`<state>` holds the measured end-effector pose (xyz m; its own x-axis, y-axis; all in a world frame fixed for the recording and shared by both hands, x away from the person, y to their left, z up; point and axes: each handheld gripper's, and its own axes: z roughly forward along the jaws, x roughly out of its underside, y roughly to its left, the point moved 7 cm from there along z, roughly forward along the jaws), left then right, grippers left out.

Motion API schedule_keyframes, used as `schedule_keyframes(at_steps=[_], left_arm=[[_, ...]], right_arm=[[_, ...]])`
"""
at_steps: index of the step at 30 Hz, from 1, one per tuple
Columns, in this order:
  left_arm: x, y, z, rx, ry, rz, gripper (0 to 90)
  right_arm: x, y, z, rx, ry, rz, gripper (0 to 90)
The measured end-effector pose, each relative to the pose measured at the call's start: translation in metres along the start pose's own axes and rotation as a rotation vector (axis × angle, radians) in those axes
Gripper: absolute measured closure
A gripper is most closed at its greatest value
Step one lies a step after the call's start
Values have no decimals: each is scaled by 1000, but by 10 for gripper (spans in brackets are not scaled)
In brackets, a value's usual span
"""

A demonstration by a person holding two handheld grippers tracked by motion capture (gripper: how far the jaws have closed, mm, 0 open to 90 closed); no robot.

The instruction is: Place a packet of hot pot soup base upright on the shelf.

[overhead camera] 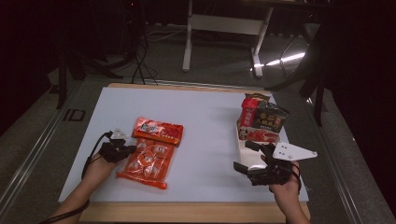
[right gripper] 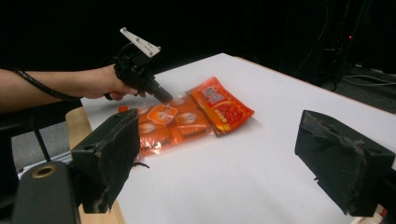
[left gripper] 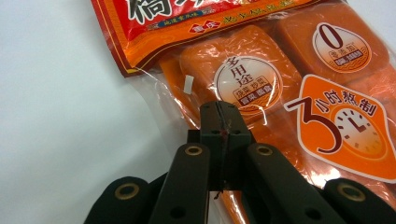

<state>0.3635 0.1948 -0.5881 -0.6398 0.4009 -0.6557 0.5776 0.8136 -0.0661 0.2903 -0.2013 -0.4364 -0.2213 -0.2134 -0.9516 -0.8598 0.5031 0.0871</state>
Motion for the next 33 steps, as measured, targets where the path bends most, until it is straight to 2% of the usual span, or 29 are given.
schedule_keyframes(at_steps=[14, 16, 17, 18, 19, 21, 22, 24, 27, 33], left_arm=[[-19, -38, 15, 67, 21, 77, 900], [-21, -44, 15, 95, 14, 88, 900], [-23, -48, 14, 124, 2, 87, 900], [-25, -55, 14, 179, 5, 89, 900], [-25, -63, 15, 211, 16, 104, 900], [-28, -72, 14, 176, 23, 171, 900], [-30, -74, 12, 184, 19, 175, 900], [-34, -70, 6, 166, -2, 167, 900], [-33, -57, -3, 149, -9, 138, 900], [-13, -41, -13, 118, 46, 138, 900]], right_arm=[[2, 0, -4, -2, 2, 1, 141], [2, 0, -4, -2, 3, 0, 141], [2, 0, -4, -1, 3, 0, 141], [3, 0, -4, 0, 3, 0, 141], [3, 0, -3, -1, 3, 0, 141], [3, 1, -3, 0, 3, 0, 141], [3, 1, -3, 2, 5, -3, 141], [3, 1, -4, 5, 4, -8, 140], [2, 0, -4, 5, 4, -7, 141], [3, 0, -4, 6, 4, -8, 141]])
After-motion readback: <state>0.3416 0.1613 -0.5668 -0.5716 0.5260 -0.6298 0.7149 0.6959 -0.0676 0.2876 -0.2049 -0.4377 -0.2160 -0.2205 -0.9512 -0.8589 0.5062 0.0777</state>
